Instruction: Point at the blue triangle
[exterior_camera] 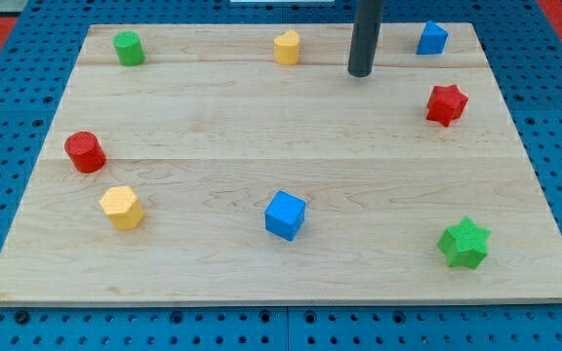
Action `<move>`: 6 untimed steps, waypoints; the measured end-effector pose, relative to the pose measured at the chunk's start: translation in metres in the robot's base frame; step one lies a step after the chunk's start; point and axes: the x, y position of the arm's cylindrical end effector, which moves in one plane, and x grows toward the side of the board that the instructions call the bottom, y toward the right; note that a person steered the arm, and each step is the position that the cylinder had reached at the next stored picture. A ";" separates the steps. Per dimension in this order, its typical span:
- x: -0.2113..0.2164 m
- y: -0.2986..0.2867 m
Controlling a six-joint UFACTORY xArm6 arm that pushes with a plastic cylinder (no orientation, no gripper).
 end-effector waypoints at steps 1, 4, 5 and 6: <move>0.000 0.040; -0.086 0.180; -0.098 0.152; -0.080 0.126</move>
